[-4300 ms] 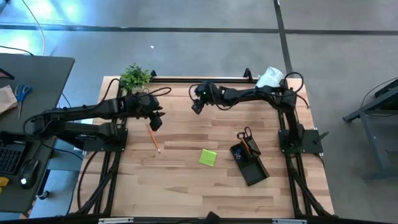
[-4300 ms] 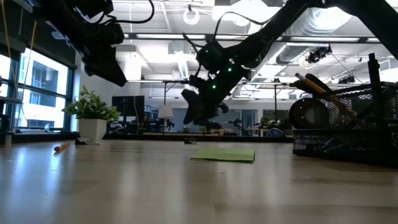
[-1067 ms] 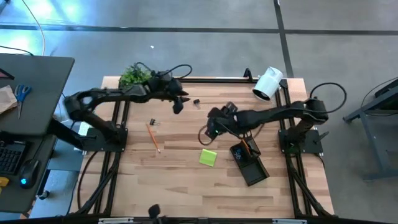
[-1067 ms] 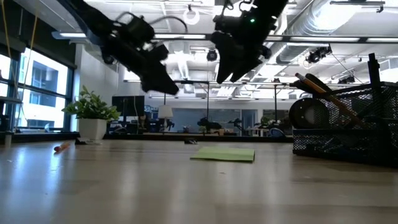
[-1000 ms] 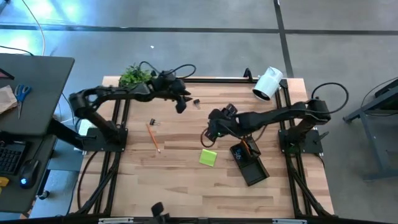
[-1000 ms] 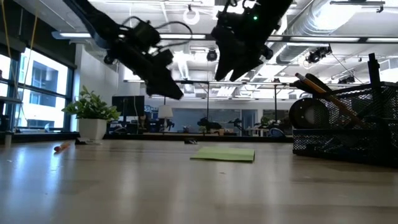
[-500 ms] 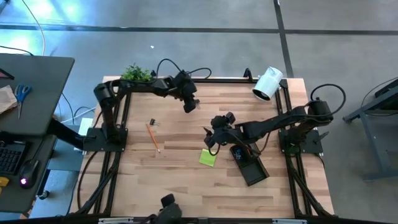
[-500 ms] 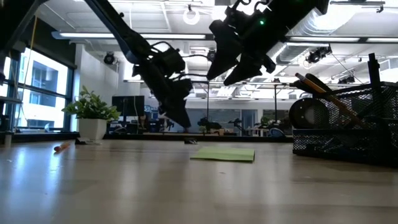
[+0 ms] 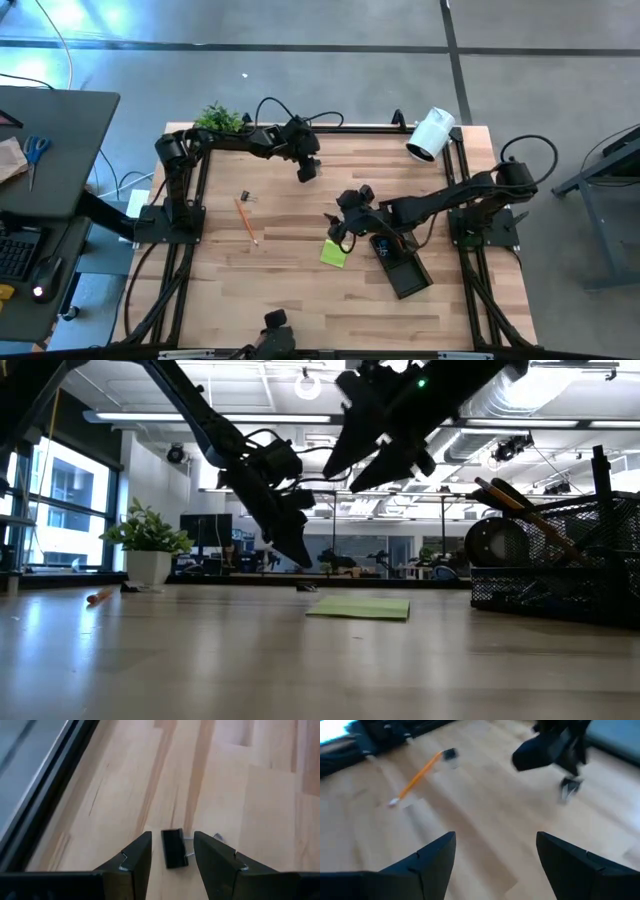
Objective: Pick and place office supplies into organizer
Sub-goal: Put the black binder clip into the black desk organizer
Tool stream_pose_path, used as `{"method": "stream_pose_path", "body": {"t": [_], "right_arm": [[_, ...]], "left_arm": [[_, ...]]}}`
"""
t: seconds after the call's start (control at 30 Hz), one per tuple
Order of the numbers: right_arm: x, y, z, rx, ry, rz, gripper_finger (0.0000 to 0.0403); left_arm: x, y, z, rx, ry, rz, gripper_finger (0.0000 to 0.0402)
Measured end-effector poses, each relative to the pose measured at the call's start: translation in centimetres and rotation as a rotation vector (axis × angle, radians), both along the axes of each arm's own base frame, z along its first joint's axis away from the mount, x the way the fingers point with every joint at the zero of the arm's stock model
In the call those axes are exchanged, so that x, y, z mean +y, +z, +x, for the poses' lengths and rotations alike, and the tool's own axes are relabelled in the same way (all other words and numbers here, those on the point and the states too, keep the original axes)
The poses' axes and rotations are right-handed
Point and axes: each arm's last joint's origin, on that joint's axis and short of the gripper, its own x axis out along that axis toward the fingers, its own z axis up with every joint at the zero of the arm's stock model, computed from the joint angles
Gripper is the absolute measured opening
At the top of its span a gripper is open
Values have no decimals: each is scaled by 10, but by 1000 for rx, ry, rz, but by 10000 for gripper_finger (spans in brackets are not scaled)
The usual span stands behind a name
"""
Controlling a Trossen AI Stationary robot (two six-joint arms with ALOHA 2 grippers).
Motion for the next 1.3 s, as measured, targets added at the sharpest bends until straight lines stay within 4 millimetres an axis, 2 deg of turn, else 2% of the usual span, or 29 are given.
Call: {"method": "stream_pose_path", "body": {"t": [0.13, 0.33, 0.5, 0.67, 0.87, 1.07, 1.2, 1.3], "right_arm": [[17, 15, -9, -67, 36, 86, 270], [45, 40, -28, -172, -7, -53, 270], [56, 45, -35, -199, -43, -115, 270], [54, 50, -33, -202, -43, -209, 270], [48, 63, -26, -235, -19, -328, 270], [44, 81, -35, -262, -18, -358, 270], [41, 93, -45, -290, -19, -344, 270], [45, 94, -49, -289, -10, -328, 270]], "left_arm": [[0, 1, 1, 1, -77, 38, 136], [-4, -5, 5, -18, -86, -19, 136], [-4, -14, 10, 36, -79, -31, 136], [3, -22, 14, 103, -31, -48, 136], [4, -22, 16, 124, 19, -33, 136], [0, -23, 17, 148, 24, -26, 134], [-5, -25, 20, 157, 6, -31, 111], [-9, -25, 22, 167, -9, -35, 80]]}}
